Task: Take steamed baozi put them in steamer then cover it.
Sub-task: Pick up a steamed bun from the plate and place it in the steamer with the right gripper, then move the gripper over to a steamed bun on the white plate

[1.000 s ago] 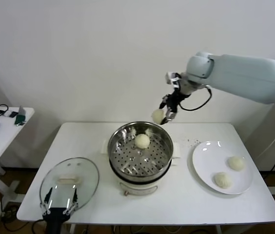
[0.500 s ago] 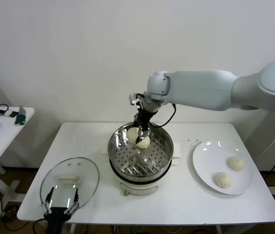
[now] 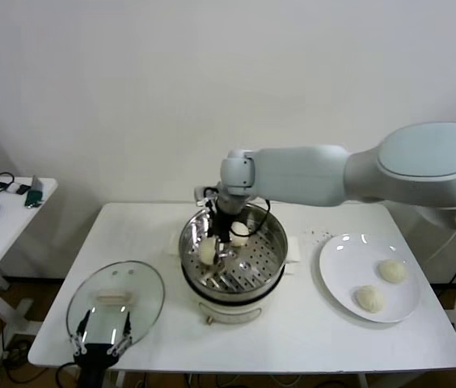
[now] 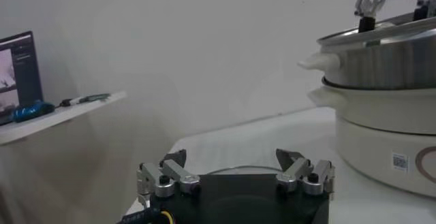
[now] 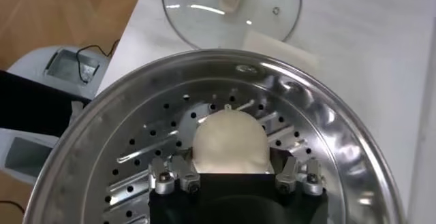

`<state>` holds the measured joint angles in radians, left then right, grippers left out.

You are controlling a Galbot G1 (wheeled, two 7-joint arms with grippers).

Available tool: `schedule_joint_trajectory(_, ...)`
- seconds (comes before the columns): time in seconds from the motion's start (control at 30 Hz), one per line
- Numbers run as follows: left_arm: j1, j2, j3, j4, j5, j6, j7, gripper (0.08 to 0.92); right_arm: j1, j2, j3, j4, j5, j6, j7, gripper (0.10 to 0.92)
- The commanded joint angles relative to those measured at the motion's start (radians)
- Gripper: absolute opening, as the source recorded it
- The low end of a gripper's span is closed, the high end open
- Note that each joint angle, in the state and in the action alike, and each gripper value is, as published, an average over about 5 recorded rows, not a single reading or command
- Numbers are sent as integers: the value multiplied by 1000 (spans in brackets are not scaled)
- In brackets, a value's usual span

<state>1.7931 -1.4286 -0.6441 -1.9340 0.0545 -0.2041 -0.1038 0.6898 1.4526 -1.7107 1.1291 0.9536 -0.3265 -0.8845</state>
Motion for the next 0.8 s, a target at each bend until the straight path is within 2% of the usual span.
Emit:
schedule_joint_trajectory(0.03,0,-1,1,1,1,0,0,823,-27,16,3,0,-25,-6,-2,752)
schedule_joint_trajectory(0.23,2,-1,1,2,1,-2,-1,823,-9,-1,14,11,-35,-18,-22,817)
schedule_joint_trajectory(0.43,5,1,-1,1,-1,-5,-2,823,51,-66,45,33,-77,1,-81,823)
schedule_joint_trajectory(0.8,-1,5,-1,1,13,-3,-1,823,193,-391,143,143,-230,89,-196,823)
